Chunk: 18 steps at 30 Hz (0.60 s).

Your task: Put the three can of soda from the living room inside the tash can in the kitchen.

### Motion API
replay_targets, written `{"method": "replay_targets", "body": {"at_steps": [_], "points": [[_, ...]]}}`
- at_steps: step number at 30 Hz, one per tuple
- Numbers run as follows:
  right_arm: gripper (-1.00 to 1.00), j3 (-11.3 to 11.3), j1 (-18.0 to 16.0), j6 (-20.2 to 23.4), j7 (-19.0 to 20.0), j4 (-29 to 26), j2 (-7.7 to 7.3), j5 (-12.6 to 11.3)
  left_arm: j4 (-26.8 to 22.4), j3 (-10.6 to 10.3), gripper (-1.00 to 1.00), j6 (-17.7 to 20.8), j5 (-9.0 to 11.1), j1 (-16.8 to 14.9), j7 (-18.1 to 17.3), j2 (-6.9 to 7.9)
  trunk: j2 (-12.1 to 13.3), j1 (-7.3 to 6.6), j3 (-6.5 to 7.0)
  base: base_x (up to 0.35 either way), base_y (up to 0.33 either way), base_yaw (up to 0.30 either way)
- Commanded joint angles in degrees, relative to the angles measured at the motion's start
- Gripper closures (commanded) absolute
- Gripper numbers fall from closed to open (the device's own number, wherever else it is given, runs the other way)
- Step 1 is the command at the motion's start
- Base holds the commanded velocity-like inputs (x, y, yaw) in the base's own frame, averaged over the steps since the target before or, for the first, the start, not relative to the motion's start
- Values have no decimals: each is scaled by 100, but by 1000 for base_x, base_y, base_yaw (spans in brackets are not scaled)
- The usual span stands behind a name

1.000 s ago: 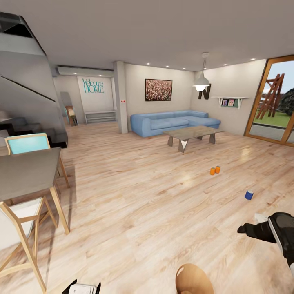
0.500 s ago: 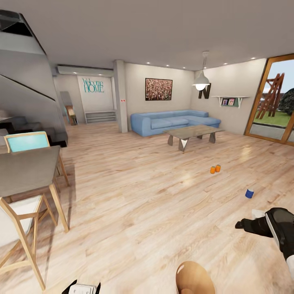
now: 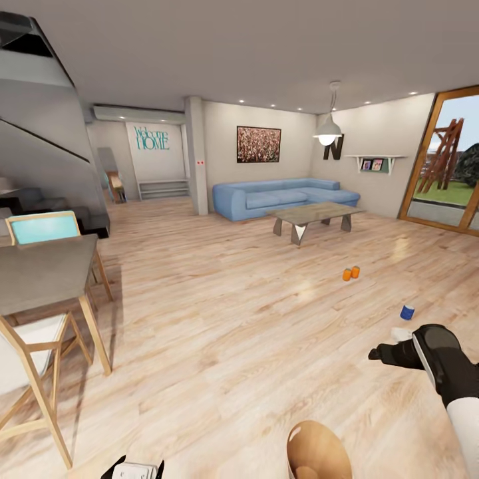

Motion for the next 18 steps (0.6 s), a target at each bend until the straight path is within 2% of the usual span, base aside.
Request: {"method": "replay_targets", "body": {"at_steps": [1,9,18], "points": [[-100,10,-3,0,-2,0,23,5,0,0,-100,1,0,0,0,1,-42,23,-18,0,0,0],[-100,48,-11,0,-9,22,216,6,-4,-1,-100,4,5,0,0,5,-362,198,-162,0,0,0],[-100,44,-8,0,-12,27,364,6,-9,-1,-100,4,8,0,0,6,-723,396,-324,0,0,0]]}}
